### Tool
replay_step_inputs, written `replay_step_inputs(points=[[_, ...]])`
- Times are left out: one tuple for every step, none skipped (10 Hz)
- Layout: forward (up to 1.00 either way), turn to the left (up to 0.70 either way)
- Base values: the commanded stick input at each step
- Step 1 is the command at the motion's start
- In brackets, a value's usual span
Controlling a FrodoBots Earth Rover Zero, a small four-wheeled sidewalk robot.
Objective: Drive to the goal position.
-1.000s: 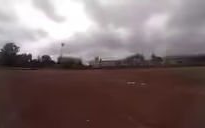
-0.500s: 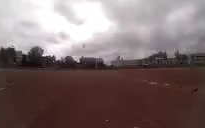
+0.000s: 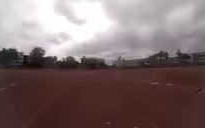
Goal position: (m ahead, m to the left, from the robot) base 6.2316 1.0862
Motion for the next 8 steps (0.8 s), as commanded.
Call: replay_step_inputs(points=[[0.7, 0.0], [0.7, 0.0], [0.7, 0.0], [0.7, 0.0], [0.7, 0.0], [0.7, 0.0], [0.7, 0.0], [0.7, 0.0]])
